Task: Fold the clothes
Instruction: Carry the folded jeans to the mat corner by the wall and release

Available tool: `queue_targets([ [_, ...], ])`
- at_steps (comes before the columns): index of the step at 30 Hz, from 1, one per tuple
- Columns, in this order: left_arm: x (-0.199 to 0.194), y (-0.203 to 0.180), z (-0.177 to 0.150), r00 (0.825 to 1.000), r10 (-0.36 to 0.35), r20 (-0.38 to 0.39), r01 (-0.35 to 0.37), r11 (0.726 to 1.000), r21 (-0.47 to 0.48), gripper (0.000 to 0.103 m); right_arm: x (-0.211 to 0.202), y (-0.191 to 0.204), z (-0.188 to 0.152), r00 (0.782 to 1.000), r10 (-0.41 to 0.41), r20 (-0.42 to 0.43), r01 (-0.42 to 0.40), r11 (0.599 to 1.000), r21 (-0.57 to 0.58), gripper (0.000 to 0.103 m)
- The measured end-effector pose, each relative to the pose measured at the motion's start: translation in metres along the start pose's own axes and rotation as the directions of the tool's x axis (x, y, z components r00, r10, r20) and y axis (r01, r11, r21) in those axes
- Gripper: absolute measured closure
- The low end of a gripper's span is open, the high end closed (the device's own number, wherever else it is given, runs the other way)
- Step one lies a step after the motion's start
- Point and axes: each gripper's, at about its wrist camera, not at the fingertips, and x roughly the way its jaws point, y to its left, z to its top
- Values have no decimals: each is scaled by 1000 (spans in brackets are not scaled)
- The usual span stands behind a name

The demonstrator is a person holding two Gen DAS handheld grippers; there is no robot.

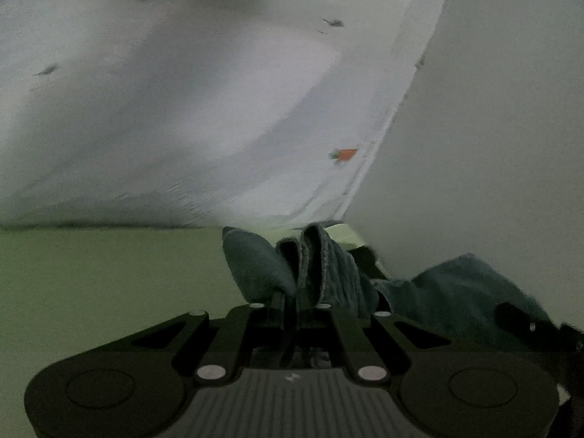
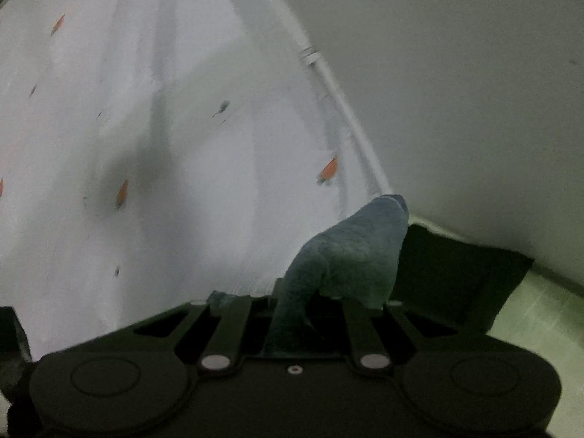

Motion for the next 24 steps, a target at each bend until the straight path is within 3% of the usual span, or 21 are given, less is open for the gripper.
queue_targets([
  [4, 64, -36, 45, 998, -62, -24, 64, 992, 113, 99, 17, -37, 16, 997, -19, 80, 9, 991, 131, 92],
  [7, 111, -70, 76, 990, -134, -46, 141, 968, 206, 100, 31, -60, 25, 990, -54, 133, 22, 972, 233, 92],
  [13, 203, -131, 118, 952, -294, -91, 306, 888, 343, 100, 49, -88, 21, 958, -140, 251, 36, 924, 380, 92],
  [15, 238, -149, 110, 956, -279, -92, 290, 842, 456, 100, 62, -94, 10, 948, -198, 249, 88, 915, 393, 92],
  [16, 262, -151, 101, 962, -249, -111, 271, 833, 483, 99, 71, -96, 2, 943, -241, 230, 142, 915, 376, 92],
  [17, 286, -154, 92, 968, -216, -130, 252, 823, 508, 99, 84, -102, -6, 943, -295, 156, 226, 908, 353, 92],
  [20, 347, -138, 63, 978, -47, -205, 146, 854, 500, 98, 123, -125, -34, 898, -432, -85, 437, 854, 282, 90],
  [22, 360, -119, 46, 983, -3, -185, 97, 861, 499, 95, 131, -140, -50, 895, -422, -146, 447, 836, 318, 85],
  [24, 364, -100, 42, 979, -14, -203, 101, 898, 429, 90, 135, -139, -50, 891, -429, -147, 454, 846, 279, 84],
])
